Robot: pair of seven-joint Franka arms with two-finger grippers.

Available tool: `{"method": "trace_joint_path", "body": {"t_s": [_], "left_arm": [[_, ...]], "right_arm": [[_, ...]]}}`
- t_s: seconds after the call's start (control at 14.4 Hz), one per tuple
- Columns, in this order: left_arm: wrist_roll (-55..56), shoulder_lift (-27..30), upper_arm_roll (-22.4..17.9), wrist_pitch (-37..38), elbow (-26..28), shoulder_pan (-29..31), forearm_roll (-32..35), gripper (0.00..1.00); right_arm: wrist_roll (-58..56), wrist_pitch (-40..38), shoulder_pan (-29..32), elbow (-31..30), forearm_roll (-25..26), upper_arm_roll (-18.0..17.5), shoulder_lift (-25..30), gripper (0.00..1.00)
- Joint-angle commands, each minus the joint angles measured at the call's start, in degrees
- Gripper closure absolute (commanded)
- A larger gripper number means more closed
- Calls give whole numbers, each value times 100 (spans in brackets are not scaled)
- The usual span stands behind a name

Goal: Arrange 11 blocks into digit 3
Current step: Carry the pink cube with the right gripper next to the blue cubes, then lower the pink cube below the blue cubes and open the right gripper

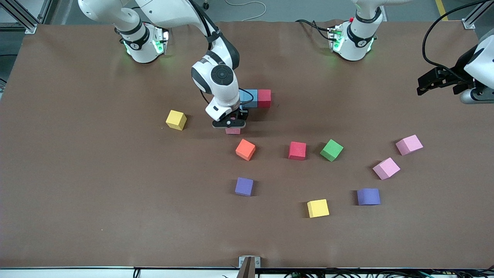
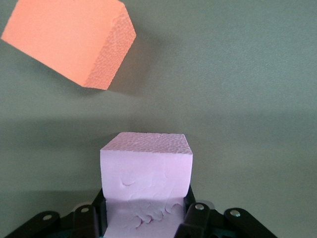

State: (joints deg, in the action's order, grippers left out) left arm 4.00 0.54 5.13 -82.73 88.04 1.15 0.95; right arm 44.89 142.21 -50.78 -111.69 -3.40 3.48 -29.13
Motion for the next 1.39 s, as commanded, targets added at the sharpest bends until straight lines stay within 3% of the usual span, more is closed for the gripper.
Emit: {"method": "trace_joint_path", "body": {"t_s": [0.0,1.11,1.25,1.32], "left_arm": [[-92,113,15,-42,117,52,-16,0],[-92,113,15,-42,152,70,-16,0],[-92,113,15,-50,152,70,-16,0],[-92,113,15,-42,152,70,-16,0]], "right_arm": [[126,-26,-81,86,-20,30,-57,100],[117,167,-169,86,-20,38,-224,97],[117,132,-160,86,-20,38,-224,73],[117,115,-160,86,-20,38,-224,55]]}}
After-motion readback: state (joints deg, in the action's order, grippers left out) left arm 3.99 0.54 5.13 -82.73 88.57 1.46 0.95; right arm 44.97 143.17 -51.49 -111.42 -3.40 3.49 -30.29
